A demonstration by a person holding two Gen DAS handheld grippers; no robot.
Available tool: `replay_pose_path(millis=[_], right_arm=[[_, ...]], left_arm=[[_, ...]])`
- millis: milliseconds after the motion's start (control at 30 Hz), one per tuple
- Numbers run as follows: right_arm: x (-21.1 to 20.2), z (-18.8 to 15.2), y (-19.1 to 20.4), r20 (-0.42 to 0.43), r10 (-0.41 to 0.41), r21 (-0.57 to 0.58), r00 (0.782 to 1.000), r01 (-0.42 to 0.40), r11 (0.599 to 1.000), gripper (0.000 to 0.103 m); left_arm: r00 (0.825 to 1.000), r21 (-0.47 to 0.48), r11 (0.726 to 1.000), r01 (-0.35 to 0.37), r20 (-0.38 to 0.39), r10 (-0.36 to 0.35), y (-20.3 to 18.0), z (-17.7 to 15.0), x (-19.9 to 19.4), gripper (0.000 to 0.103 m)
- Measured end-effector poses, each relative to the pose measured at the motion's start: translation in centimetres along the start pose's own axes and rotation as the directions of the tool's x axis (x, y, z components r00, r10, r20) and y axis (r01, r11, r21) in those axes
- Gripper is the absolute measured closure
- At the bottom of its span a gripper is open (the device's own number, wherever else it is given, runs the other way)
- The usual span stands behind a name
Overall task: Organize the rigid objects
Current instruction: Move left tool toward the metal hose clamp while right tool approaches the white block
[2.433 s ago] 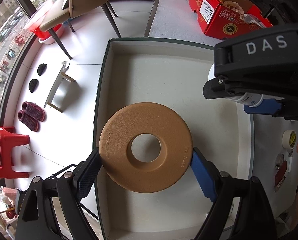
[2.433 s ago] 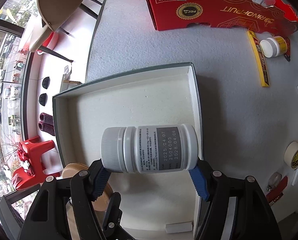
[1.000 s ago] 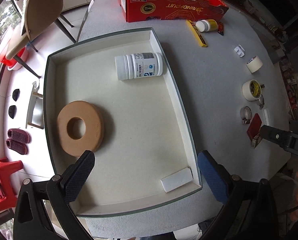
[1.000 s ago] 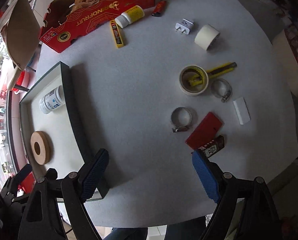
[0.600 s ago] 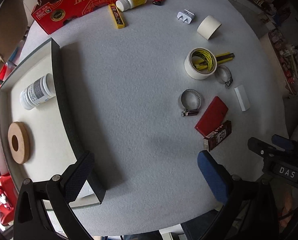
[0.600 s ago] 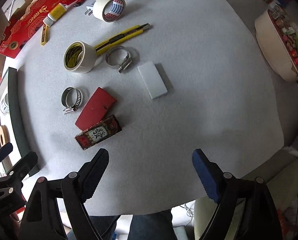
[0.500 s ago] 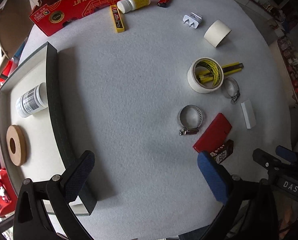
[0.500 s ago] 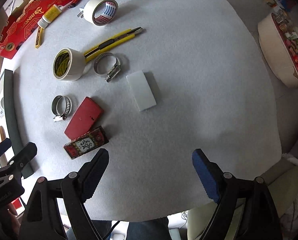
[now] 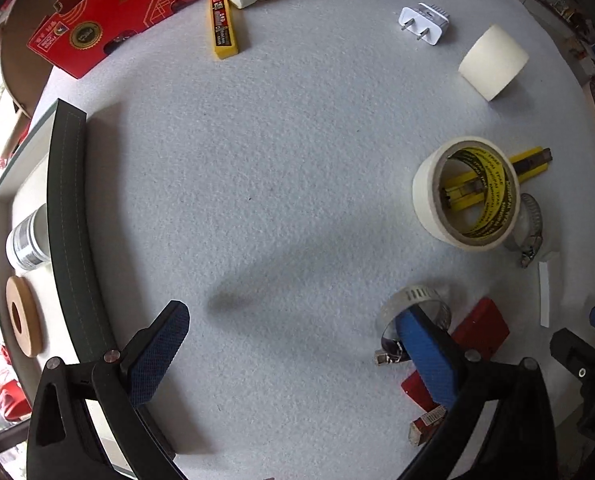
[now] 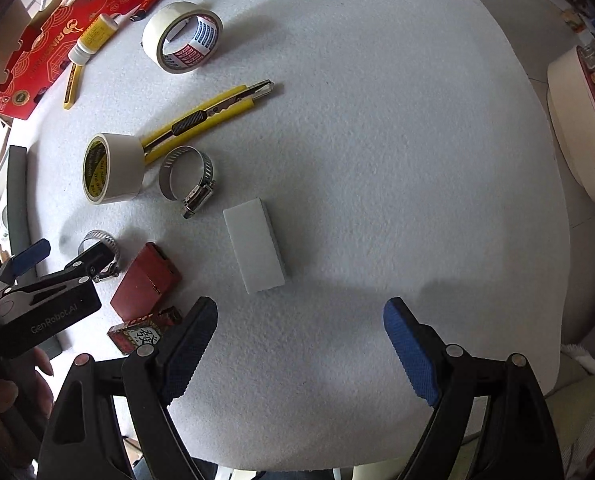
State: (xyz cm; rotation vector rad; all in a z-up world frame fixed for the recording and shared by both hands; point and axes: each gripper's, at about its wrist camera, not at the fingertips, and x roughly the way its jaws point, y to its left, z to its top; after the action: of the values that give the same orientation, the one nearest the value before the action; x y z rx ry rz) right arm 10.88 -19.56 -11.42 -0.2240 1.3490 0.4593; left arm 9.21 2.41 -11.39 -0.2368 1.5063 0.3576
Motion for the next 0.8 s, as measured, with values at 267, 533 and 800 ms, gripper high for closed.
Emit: replay_pose_path(millis=[267,533,800], right_arm=[[2.4,3.7,4.2,-0.024,-0.083,-0.141,0.996,0.079,0.987,0.017],[2.2,4.2,4.4,-0.029,-0.063,-0.161,0.998,0.057,0.985,0.017],[1.6,2.3,2.0,-0.013,-0.069,-0.150,0.998,0.066,0.987,0.017]], left_arm=[[1.000,0.030,1.000,-0.005,0.020,0.005,-1.8,0.6,-0.2,0.000],[0.999,-0.072,0.997,0.035,0.014,-0.035,-1.7,-0.1,-0.7,0.000],[0.998,-0.061,0.996,0.064,-0.003,-0.064,-3.6,1.1,-0.3,0.000]])
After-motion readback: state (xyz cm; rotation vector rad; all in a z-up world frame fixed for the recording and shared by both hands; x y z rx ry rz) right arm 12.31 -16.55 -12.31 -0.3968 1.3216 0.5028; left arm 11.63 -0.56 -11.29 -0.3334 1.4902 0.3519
